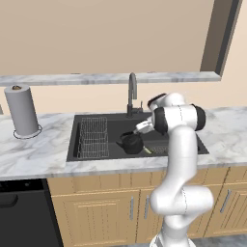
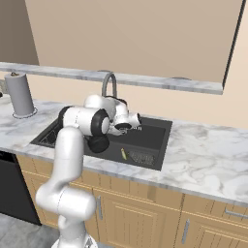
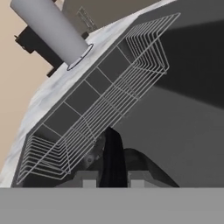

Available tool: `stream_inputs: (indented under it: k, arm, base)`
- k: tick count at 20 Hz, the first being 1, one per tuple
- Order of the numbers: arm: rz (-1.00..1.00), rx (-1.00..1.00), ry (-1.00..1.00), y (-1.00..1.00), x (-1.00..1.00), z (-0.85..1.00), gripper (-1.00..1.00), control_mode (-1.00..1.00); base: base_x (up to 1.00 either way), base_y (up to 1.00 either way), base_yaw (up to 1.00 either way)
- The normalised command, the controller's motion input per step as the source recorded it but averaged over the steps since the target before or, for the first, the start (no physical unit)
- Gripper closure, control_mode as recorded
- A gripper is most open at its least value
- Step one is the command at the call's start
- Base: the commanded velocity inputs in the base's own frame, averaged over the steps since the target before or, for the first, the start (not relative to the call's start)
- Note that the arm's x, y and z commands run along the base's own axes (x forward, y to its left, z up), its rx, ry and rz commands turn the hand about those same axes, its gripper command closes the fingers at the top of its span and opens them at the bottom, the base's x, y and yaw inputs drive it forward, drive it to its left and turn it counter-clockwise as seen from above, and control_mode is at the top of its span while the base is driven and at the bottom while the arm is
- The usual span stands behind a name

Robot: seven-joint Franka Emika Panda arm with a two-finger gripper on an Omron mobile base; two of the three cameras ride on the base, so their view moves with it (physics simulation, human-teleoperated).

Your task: Open the cabinet, pick the kettle from the cabinet, and place it in the sink.

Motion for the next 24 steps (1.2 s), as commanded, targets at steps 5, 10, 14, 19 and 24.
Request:
stream_inputs:
  k: [5, 10, 14, 19, 24]
  arm:
    - [0.00, 0.00, 0.00, 0.10, 0.19, -0.21, 1.00, -1.00]
    - [-0.01, 0.00, 0.00, 0.05, 0.18, -0.20, 1.00, -1.00]
    - [-0.02, 0.00, 0.00, 0.01, 0.21, -0.22, 1.00, -1.00]
    - [-0.02, 0.03, 0.00, 0.00, 0.20, -0.19, 1.00, -1.00]
    - [-0.03, 0.04, 0.00, 0.01, 0.17, -0.23, 1.00, -1.00]
  base:
    - [0.00, 0.00, 0.00]
    - [0.00, 0.00, 0.00]
    - [0.00, 0.00, 0.00]
    - [0.00, 0.00, 0.00]
    - [0.00, 0.00, 0.00]
